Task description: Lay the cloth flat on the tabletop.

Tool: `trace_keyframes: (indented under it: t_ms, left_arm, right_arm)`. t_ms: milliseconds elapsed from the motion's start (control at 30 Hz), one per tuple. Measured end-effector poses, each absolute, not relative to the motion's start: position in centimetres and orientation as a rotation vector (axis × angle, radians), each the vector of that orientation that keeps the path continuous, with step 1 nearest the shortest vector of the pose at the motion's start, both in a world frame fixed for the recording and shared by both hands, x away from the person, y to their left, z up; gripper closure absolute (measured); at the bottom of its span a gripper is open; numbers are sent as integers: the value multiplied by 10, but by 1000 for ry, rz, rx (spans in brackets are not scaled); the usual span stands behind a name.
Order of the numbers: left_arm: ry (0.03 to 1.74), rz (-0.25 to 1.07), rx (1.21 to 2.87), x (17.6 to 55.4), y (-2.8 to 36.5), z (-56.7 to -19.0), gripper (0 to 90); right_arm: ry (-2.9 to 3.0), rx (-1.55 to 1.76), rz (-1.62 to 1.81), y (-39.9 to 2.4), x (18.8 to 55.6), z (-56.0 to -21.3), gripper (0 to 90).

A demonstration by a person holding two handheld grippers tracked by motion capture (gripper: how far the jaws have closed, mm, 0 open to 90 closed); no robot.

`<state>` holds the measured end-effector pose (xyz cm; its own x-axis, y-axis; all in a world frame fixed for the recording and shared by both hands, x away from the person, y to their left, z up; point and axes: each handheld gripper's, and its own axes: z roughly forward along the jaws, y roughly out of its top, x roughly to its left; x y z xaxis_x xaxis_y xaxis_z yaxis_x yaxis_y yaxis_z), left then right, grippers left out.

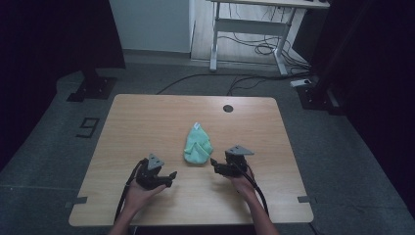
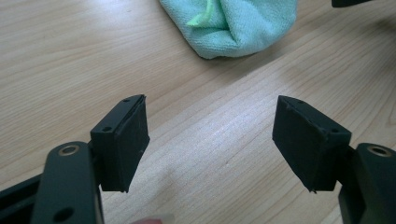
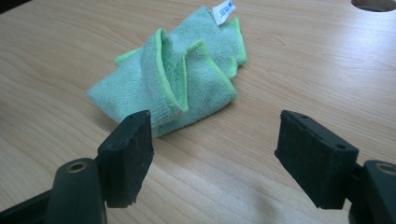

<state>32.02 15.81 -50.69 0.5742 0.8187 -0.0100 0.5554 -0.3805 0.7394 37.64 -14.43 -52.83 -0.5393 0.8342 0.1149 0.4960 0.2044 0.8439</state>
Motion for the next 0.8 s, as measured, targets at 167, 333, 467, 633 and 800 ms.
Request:
trace_keyframes:
  t_ms: [167, 333, 467, 633, 800]
  left_arm:
    - [1094, 469, 2093, 321, 157, -509, 266]
    - [1103, 459, 2098, 321, 158, -512, 266]
    - [1095, 461, 2098, 321, 159, -512, 266]
    - [1100, 464, 2092, 321, 160, -512, 266]
    - [1102, 466, 2089, 321, 162, -512, 266]
  right_arm:
    - [2128, 1235, 1279, -138, 381, -528, 297]
    - [2163, 1201, 1290, -125, 390, -527, 380]
    - [2195, 1193, 1286, -113, 398, -531, 416]
    - [2231, 1163, 1254, -98, 407, -537, 470]
    - [2286, 1173, 1242, -89, 418, -543, 697]
